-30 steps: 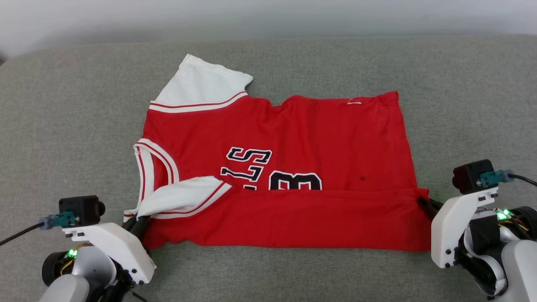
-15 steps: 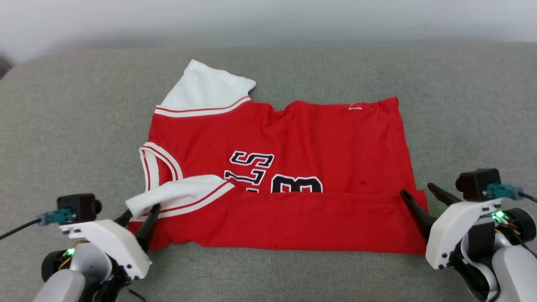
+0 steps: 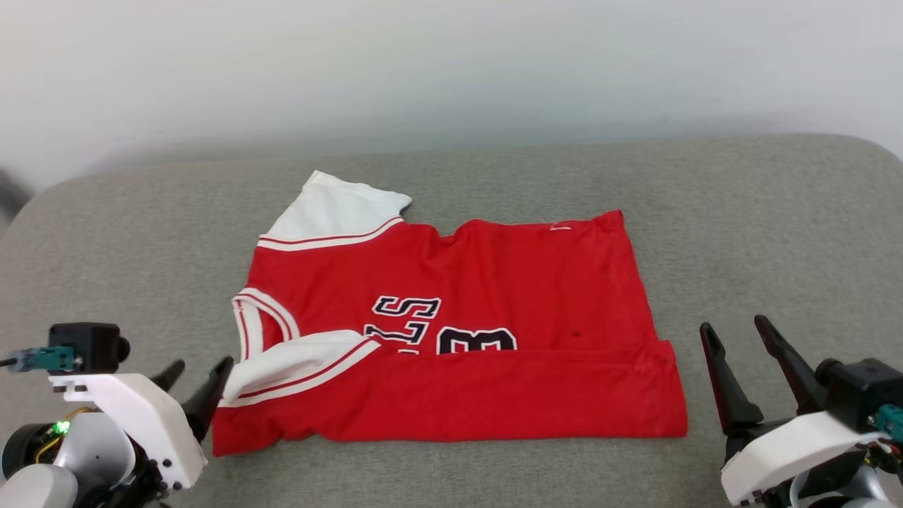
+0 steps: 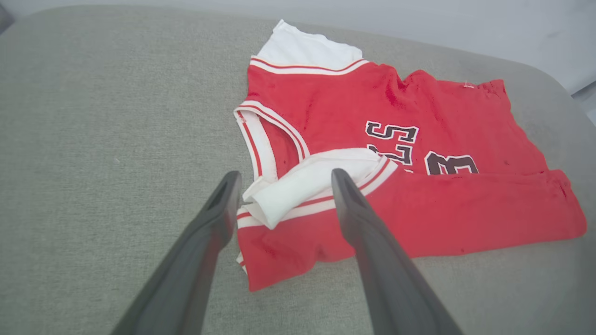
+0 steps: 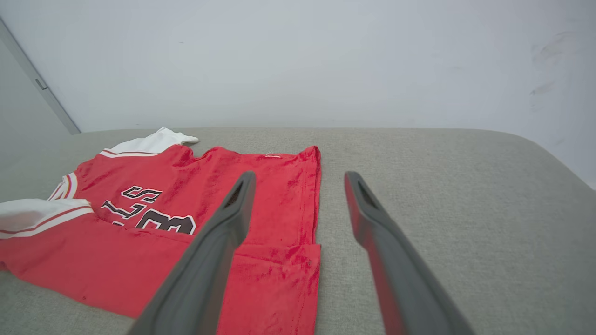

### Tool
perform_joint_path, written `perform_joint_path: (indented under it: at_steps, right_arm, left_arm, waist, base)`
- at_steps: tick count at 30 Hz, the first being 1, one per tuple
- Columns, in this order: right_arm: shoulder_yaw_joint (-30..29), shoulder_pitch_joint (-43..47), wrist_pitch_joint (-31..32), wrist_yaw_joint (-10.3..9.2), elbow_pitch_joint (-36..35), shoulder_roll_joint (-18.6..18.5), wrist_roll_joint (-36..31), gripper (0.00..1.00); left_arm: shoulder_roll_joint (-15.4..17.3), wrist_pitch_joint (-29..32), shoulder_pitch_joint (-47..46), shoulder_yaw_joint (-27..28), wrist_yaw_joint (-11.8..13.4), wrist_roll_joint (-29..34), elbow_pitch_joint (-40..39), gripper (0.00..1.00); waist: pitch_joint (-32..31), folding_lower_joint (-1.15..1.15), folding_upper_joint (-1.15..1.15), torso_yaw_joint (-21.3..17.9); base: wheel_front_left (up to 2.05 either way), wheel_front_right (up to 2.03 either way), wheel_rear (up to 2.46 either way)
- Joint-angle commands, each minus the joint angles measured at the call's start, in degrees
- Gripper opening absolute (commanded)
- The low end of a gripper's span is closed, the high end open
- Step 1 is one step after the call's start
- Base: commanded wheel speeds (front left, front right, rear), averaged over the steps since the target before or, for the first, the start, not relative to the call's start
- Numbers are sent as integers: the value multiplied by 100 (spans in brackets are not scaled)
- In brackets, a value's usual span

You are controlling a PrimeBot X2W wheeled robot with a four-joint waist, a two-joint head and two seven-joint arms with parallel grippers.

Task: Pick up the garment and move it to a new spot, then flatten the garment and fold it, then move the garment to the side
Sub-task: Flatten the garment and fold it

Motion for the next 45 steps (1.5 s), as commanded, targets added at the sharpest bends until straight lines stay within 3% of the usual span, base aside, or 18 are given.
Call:
perform_joint_path:
  at_steps: [1, 7, 12, 20, 21, 23, 26, 30, 38, 45]
  right_arm:
    - [4, 119, -22, -4, -130, 81, -71, 100]
    - [64, 251, -13, -4, -365, 214, -191, 100]
    - [115, 165, -6, -4, -419, 285, -144, 100]
    - [19, 47, 155, -4, -382, 276, 20, 100]
    - [-10, 43, 211, -3, -384, 249, 72, 100]
    - [-95, 28, 369, -4, -397, 189, 184, 100]
    - [-217, -9, 845, -4, -329, 62, 498, 100]
    - [-219, -162, 1833, -4, -205, -283, 897, 100]
    - [-91, -568, 4022, -3, 88, -721, 1438, 100]
    - [179, -1078, 4489, -3, 668, -685, 1561, 100]
  left_arm:
    - [132, 302, 3, -65, -66, -104, -1, 100]
    - [390, 1198, -47, -173, -160, -550, 281, 100]
    - [399, 1545, -210, -258, -195, -705, 784, 100]
    - [-98, 1976, -369, -657, -487, -1029, 1557, 100]
    - [-195, 2000, -365, -688, -525, -1093, 1605, 53]
    - [-280, 2007, -374, -773, -612, -1092, 1702, 0]
    - [-414, 1838, -439, -787, -791, -1122, 1767, 0]
    - [-329, 1631, -583, -677, -903, -1050, 1748, 0]
    - [-15, 1399, -793, -490, -840, -807, 1022, 0]
    - [85, 1466, -889, -527, -721, -652, 352, 0]
  waist:
    - [50, 0, 0, -114]
    - [290, 0, 0, -342]
    - [586, 0, 0, -501]
    - [855, 0, 0, -523]
    - [857, 0, 0, -508]
    - [849, 0, 0, -469]
    - [798, 0, 0, -378]
    - [753, 0, 0, -244]
    - [943, 0, 0, 161]
    - [1268, 0, 0, 425]
  base:
    - [0, 0, 0]
    - [0, 0, 0]
    - [0, 0, 0]
    - [0, 0, 0]
    - [0, 0, 0]
    - [0, 0, 0]
    - [0, 0, 0]
    - [0, 0, 0]
    - [0, 0, 0]
    - [0, 0, 0]
